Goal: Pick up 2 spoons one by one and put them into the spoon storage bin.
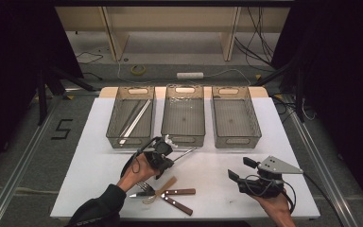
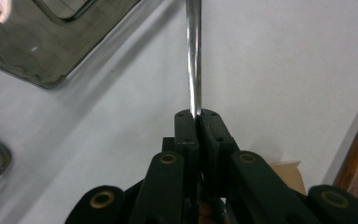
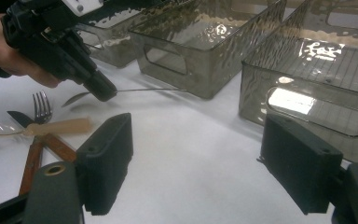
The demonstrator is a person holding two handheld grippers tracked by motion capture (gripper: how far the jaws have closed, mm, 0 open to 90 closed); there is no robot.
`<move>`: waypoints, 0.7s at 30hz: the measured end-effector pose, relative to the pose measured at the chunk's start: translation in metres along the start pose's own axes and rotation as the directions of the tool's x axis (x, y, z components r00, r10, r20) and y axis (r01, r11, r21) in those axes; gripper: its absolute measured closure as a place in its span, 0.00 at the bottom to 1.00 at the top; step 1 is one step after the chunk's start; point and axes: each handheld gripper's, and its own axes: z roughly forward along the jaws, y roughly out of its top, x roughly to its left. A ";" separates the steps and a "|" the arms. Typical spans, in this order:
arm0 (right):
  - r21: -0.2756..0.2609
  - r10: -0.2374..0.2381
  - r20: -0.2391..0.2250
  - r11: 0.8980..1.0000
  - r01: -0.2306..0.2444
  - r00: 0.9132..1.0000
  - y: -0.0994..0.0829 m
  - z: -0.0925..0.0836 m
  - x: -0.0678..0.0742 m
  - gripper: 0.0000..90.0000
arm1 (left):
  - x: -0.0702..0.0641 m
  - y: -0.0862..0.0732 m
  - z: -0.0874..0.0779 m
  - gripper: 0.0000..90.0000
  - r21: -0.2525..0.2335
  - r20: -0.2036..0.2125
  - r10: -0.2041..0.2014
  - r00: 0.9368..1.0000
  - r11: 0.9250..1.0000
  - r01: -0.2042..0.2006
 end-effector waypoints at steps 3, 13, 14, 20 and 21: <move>-0.001 -0.001 0.000 1.000 0.001 1.000 0.000 0.000 0.000 0.29 | -0.001 0.001 -0.005 0.95 -0.007 0.005 0.001 1.000 1.000 -0.001; 0.000 0.007 0.004 1.000 -0.007 1.000 0.000 -0.001 -0.001 0.29 | 0.001 0.007 -0.034 0.95 -0.097 0.029 -0.030 0.999 0.995 0.032; 0.000 0.006 0.004 1.000 -0.006 1.000 0.000 -0.001 -0.002 0.29 | 0.003 0.008 -0.037 0.95 -0.111 0.033 -0.040 0.999 0.993 0.043; -0.003 0.008 0.003 1.000 -0.008 1.000 0.000 -0.001 -0.002 0.29 | 0.020 0.013 -0.051 0.95 -0.186 0.053 -0.095 0.994 0.977 0.103; -0.003 0.010 0.003 1.000 -0.010 1.000 0.000 -0.001 -0.002 0.29 | 0.023 0.014 -0.053 0.95 -0.194 0.050 -0.100 0.994 0.975 0.108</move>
